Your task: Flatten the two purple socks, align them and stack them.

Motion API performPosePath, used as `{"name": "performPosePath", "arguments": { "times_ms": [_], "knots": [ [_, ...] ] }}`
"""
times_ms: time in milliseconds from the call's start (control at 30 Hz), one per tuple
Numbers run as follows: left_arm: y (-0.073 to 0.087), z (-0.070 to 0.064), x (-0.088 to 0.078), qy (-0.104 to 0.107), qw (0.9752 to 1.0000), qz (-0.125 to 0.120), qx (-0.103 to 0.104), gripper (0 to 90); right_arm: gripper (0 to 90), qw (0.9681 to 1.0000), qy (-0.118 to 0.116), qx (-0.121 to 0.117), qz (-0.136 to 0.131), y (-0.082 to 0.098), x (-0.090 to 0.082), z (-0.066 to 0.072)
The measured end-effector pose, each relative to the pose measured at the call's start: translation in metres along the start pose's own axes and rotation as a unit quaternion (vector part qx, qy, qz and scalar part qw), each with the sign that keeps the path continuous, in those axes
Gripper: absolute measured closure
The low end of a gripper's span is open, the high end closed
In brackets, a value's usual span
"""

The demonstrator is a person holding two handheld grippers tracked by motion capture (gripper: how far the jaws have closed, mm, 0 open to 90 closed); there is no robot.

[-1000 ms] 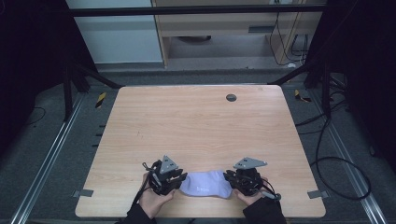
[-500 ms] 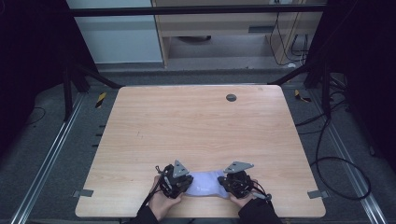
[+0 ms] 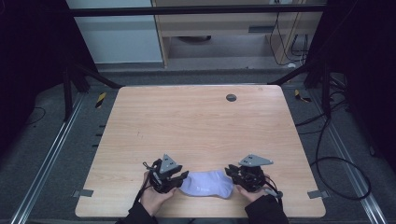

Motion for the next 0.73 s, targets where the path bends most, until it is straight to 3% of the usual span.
{"name": "performPosePath", "arguments": {
  "times_ms": [33, 133, 233, 267, 400, 733],
  "knots": [
    [0.0, 0.008, -0.003, -0.006, 1.0, -0.005, -0.007, 56.3, 67.8, 0.9998, 0.015, 0.015, -0.007, 0.0, -0.004, -0.012],
    [0.0, 0.018, -0.007, -0.012, 0.9998, -0.008, -0.013, 49.8, 60.2, 0.9992, 0.034, 0.019, -0.012, 0.001, -0.008, -0.023],
    [0.003, 0.036, -0.016, -0.024, 0.9992, -0.016, -0.029, 45.2, 47.9, 0.997, 0.069, 0.031, -0.017, 0.005, -0.011, -0.045],
    [0.003, 0.036, -0.016, -0.024, 0.9992, -0.016, -0.029, 43.6, 47.9, 0.997, 0.069, 0.031, -0.017, 0.005, -0.011, -0.045],
    [0.012, 0.056, -0.023, -0.037, 0.9987, -0.01, -0.034, 38.1, 37.0, 0.9937, 0.102, 0.043, -0.017, 0.01, -0.014, -0.068],
    [0.022, 0.092, -0.034, -0.068, 0.9964, -0.017, -0.049, 31.8, 27.8, 0.9893, 0.129, 0.067, -0.02, 0.017, -0.025, -0.096]
  ]
}}
Point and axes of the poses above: each handheld gripper's, and its own axes: x roughly forward along the jaws, y roughly out of its underside, z roughly to its left, the point moved 8 cm from there along x, roughly forward along the jaws, and after that the axes turned 3 degrees about -z, right-handed, at the moved point
